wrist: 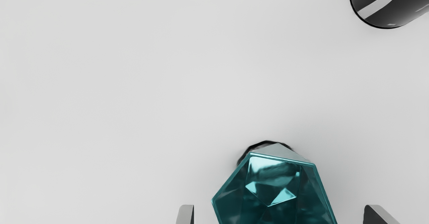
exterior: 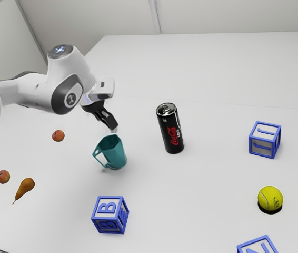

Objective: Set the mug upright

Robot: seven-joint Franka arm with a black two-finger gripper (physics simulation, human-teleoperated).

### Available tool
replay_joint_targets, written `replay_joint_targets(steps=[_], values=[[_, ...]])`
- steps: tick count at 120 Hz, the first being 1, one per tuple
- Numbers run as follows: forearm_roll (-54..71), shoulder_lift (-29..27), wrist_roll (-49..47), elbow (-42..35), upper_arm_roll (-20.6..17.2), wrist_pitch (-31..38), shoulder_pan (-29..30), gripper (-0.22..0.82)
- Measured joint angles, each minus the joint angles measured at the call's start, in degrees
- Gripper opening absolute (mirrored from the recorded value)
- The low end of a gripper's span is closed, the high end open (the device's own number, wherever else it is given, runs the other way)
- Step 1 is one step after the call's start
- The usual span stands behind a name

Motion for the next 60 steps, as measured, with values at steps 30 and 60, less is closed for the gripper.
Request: replay_joint_targets(steps=[30, 60], values=[[-2.9, 6.5, -0.6, 23.4, -0.1, -17.5, -1.3, 0.59], [-4.4, 12.3, -2.1, 33.4, -0.1, -31.3, 4.4, 0.60]])
